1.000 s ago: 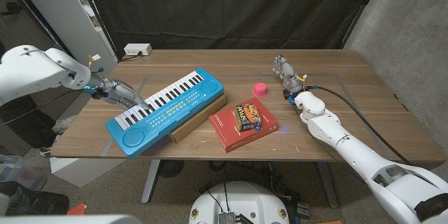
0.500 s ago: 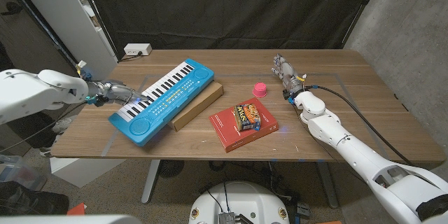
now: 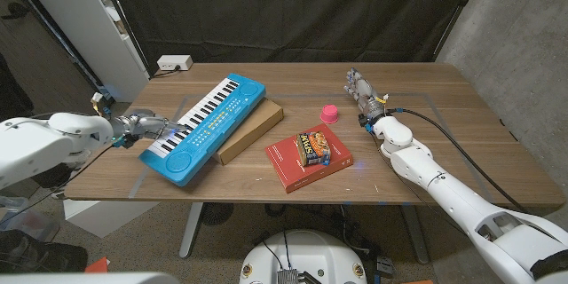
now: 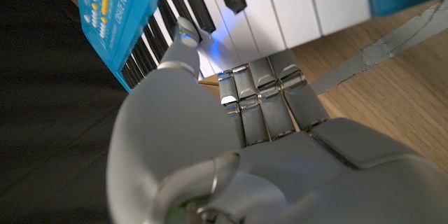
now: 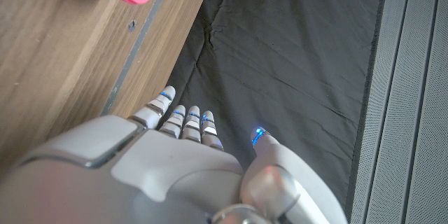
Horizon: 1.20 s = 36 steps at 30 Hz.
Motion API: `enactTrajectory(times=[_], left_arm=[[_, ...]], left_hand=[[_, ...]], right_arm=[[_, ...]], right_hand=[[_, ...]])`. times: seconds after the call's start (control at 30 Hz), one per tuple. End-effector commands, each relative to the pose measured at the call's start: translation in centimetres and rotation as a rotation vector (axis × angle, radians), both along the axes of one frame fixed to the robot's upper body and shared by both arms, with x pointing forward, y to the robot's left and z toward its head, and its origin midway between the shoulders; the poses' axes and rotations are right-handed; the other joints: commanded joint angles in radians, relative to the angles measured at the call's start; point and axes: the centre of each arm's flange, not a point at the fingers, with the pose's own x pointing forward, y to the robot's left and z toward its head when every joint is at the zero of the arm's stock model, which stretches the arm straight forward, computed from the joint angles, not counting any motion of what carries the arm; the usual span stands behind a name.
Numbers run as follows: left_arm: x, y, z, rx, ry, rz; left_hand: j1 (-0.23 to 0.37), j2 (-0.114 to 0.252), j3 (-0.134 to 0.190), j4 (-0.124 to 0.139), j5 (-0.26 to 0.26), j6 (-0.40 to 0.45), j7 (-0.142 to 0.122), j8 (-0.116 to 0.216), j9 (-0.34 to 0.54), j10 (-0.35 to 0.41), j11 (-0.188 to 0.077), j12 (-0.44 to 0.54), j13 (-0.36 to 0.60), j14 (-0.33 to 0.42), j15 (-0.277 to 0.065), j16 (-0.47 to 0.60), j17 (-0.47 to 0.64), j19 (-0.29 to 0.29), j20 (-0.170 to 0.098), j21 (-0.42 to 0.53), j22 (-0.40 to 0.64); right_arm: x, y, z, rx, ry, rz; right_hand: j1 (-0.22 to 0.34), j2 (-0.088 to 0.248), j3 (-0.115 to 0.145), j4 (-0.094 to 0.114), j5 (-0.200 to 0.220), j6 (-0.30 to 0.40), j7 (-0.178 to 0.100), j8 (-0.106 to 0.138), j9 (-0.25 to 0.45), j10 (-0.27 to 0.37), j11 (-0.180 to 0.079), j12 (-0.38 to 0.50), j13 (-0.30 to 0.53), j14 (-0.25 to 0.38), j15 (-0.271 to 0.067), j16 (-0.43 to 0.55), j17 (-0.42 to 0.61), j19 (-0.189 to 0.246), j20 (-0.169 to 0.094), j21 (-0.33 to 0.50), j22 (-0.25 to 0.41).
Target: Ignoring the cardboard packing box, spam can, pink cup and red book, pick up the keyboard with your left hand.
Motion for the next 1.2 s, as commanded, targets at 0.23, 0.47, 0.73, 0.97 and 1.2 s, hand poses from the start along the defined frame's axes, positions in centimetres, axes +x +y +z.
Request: enactTrajectory(times=[0.23, 0.47, 0.73, 0.97, 1.2], left_arm=[[-0.7, -0.6, 0.0, -0.117, -0.169, -0.034], [-0.7, -1.0, 0.2, -0.135, -0.217, -0.045], [-0.7, -1.6, 0.6, -0.171, -0.288, -0.067], [-0.7, -2.2, 0.5, -0.253, -0.432, -0.096], [-0.7, -2.7, 0.1, -0.297, -0.513, -0.105]], left_hand=[[0.119, 0.105, 0.01, 0.002, 0.006, 0.1, -0.062, 0.047, -0.002, 0.145, -0.133, 0.005, 0.009, 0.192, -0.19, 0.0, 0.001, 0.051, -0.056, 0.019, 0.004], [0.118, 0.103, 0.01, 0.003, 0.006, 0.102, -0.059, 0.045, -0.004, 0.15, -0.133, 0.005, 0.014, 0.196, -0.189, -0.001, 0.002, 0.049, -0.059, 0.028, 0.005], [0.118, 0.101, 0.011, 0.004, 0.007, 0.105, -0.059, 0.043, -0.006, 0.151, -0.131, 0.004, 0.018, 0.199, -0.189, -0.003, 0.002, 0.047, -0.06, 0.037, 0.005], [0.117, 0.1, 0.012, 0.005, 0.007, 0.107, -0.058, 0.041, -0.009, 0.154, -0.133, 0.003, 0.022, 0.202, -0.189, -0.004, 0.003, 0.043, -0.06, 0.045, 0.004], [0.116, 0.1, 0.012, 0.006, 0.007, 0.11, -0.06, 0.04, -0.01, 0.154, -0.135, 0.001, 0.026, 0.203, -0.19, -0.005, 0.004, 0.039, -0.061, 0.052, 0.004]], right_arm=[[-0.4, -0.2, 0.1, 0.0, -0.014, -0.007], [-0.7, -0.4, 0.0, 0.005, -0.017, -0.01], [-0.9, -0.5, 0.0, 0.001, -0.029, -0.015], [-1.1, -0.5, 0.3, -0.003, -0.041, -0.014], [-1.4, -0.7, 0.4, -0.006, -0.049, -0.015]], right_hand=[[0.01, 0.035, -0.001, -0.005, 0.005, 0.0, 0.008, 0.002, 0.002, 0.005, 0.001, -0.004, 0.003, 0.002, -0.003, -0.001, 0.002, 0.005, -0.032, 0.0, 0.003], [0.011, 0.035, 0.0, -0.005, 0.005, 0.0, 0.009, 0.002, 0.002, 0.004, 0.001, -0.005, 0.003, 0.003, -0.003, -0.001, 0.002, 0.004, -0.033, 0.0, 0.003], [0.011, 0.035, 0.0, -0.005, 0.005, 0.0, 0.009, 0.002, 0.002, 0.005, 0.003, -0.005, 0.003, 0.003, -0.003, -0.001, 0.002, 0.004, -0.034, 0.0, 0.003], [0.011, 0.035, 0.0, -0.005, 0.005, 0.0, 0.009, 0.002, 0.002, 0.006, 0.003, -0.004, 0.003, 0.003, -0.003, -0.002, 0.002, 0.003, -0.034, 0.0, 0.003], [0.012, 0.036, 0.0, -0.005, 0.005, 0.001, 0.009, 0.002, 0.002, 0.006, 0.001, -0.005, 0.003, 0.004, -0.003, -0.002, 0.002, 0.004, -0.034, 0.0, 0.003]])
